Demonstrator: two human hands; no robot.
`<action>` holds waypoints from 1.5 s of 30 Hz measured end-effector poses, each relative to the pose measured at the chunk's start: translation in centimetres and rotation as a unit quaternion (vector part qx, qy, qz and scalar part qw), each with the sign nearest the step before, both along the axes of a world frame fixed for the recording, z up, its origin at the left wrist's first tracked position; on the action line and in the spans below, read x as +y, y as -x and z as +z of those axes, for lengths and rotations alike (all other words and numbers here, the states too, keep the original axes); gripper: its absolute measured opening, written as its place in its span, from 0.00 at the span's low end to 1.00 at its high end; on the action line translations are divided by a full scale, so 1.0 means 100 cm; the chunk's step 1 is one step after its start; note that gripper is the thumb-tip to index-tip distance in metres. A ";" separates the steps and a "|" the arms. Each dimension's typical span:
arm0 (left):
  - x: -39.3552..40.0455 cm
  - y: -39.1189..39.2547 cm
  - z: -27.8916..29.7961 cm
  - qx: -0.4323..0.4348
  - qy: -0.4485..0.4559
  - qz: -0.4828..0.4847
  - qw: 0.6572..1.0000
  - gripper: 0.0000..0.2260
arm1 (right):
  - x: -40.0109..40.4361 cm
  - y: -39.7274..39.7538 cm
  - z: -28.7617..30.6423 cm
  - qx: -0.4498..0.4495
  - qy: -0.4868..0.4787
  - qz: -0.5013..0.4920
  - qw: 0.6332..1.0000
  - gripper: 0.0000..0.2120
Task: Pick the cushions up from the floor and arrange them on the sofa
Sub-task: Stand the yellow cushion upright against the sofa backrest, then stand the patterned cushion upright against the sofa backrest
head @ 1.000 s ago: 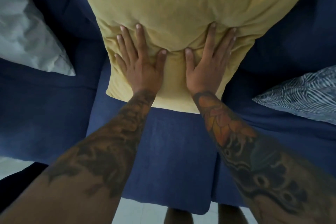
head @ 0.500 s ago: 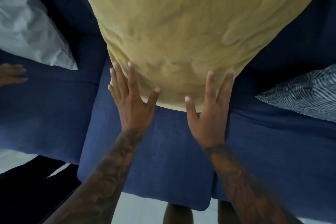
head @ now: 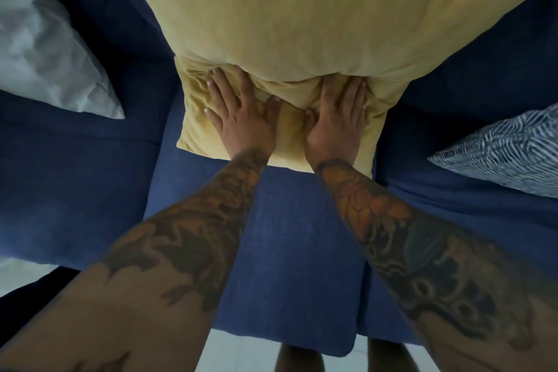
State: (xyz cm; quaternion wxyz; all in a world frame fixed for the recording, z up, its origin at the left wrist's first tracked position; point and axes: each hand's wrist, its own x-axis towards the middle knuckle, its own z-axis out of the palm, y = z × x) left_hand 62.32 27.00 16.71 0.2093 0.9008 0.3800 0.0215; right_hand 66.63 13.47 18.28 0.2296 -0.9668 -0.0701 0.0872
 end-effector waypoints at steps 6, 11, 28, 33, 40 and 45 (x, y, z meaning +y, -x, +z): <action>0.005 0.047 0.021 -0.070 0.051 -0.061 0.994 0.42 | -0.024 0.033 0.018 -0.026 -0.074 0.044 0.996 0.38; 0.001 0.119 0.018 -0.131 -0.007 -0.084 0.988 0.45 | -0.067 0.084 0.013 -0.064 -0.064 0.047 0.995 0.46; -0.028 0.091 0.024 0.020 0.016 -0.037 0.999 0.43 | -0.067 0.061 0.014 0.073 -0.069 0.065 0.993 0.49; -0.055 0.114 0.052 0.002 0.044 -0.009 0.999 0.42 | -0.111 0.072 0.035 0.095 -0.147 0.095 0.980 0.46; -0.189 0.118 0.096 -0.118 0.035 -0.041 0.992 0.40 | -0.253 0.095 0.072 0.080 -0.266 0.044 0.960 0.38; -0.324 0.071 0.115 -0.189 0.038 -0.095 0.977 0.38 | -0.391 0.076 0.099 0.034 -0.268 -0.044 0.962 0.35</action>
